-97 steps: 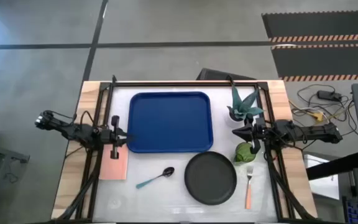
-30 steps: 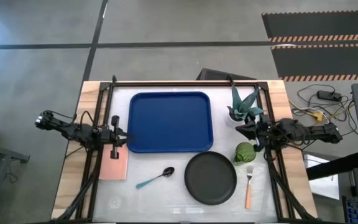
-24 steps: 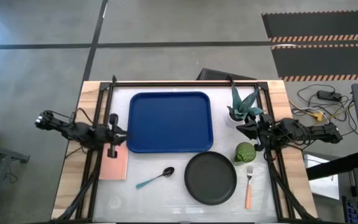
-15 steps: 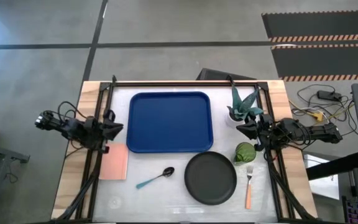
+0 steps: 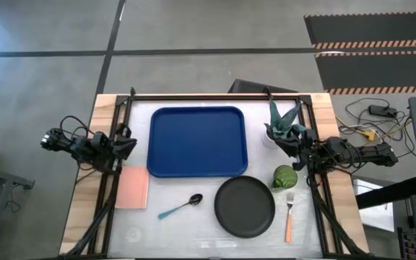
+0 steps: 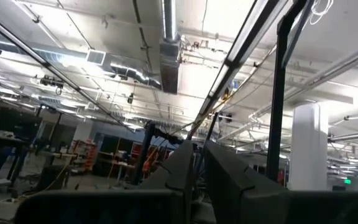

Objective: Pick and place plate/cup/fork/spoon on tray
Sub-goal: Put the black plate on the blue serving tray

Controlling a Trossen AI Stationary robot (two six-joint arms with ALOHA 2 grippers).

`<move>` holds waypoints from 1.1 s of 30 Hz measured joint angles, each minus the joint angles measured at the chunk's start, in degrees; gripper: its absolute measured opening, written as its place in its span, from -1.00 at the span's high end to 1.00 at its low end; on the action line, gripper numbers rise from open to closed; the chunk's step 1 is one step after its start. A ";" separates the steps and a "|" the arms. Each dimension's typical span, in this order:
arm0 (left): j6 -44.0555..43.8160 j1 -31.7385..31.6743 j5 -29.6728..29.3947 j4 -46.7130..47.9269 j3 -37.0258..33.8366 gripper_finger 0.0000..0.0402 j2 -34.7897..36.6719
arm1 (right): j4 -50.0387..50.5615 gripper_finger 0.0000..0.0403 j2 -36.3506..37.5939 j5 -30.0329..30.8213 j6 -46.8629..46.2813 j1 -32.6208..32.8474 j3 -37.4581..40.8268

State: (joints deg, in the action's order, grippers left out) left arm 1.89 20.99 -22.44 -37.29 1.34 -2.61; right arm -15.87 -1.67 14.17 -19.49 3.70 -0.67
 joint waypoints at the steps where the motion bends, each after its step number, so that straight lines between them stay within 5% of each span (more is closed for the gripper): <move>1: 0.03 0.00 -0.33 -0.04 0.00 0.88 0.00 | -1.01 0.96 0.00 0.07 0.19 0.00 0.00; 14: 5.01 0.00 -0.90 -2.44 0.02 0.88 0.02 | -6.71 0.96 -7.80 -3.69 2.66 0.03 -6.30; 33: 4.35 0.00 -0.98 -2.31 0.03 0.88 -0.37 | -3.93 0.96 -48.20 -3.73 21.12 6.93 -31.05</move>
State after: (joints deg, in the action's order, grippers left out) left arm 6.24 20.99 -23.42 -39.59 1.37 -2.98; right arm -19.81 -49.88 10.44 1.64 10.64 -31.71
